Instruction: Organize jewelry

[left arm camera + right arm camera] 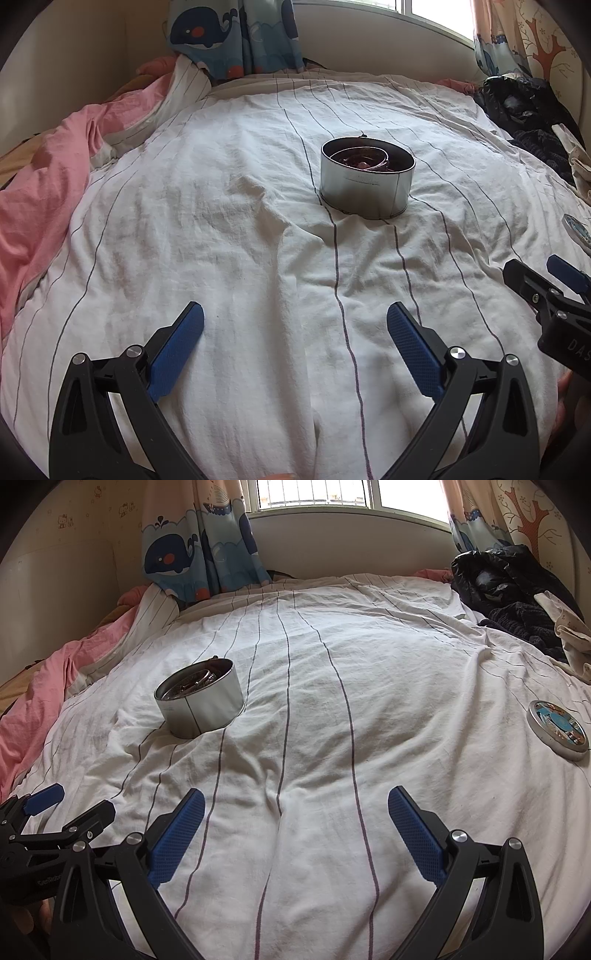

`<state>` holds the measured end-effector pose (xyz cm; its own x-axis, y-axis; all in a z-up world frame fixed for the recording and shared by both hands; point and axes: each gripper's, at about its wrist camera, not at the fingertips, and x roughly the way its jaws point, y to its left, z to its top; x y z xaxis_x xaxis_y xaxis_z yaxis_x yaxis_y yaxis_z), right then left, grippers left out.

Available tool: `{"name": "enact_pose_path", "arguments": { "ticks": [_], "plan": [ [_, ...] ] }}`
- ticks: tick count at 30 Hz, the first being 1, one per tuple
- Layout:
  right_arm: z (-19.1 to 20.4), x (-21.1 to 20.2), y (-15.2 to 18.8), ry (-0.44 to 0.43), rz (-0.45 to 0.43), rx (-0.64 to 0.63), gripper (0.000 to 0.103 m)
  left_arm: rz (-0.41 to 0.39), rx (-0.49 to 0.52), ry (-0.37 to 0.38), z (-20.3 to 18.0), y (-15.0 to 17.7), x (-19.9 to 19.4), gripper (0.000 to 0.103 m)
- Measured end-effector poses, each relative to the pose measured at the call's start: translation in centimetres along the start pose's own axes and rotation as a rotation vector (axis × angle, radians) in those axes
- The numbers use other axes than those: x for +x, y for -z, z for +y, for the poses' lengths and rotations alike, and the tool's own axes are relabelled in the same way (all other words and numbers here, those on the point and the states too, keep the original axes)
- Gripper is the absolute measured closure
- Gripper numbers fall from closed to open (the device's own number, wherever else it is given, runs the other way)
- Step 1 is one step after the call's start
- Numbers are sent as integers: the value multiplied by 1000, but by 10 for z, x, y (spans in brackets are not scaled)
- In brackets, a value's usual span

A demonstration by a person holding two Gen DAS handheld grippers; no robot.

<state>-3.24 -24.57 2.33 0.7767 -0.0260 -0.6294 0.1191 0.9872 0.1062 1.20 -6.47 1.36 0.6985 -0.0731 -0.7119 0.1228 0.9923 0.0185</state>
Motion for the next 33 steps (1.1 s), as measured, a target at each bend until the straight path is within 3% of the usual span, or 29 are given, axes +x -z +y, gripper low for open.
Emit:
{"name": "enact_pose_path", "arguments": {
  "ticks": [33],
  "plan": [
    [0,1,-1,1,3,-3,8,16,10,-12,0,0,3,7]
  ]
}}
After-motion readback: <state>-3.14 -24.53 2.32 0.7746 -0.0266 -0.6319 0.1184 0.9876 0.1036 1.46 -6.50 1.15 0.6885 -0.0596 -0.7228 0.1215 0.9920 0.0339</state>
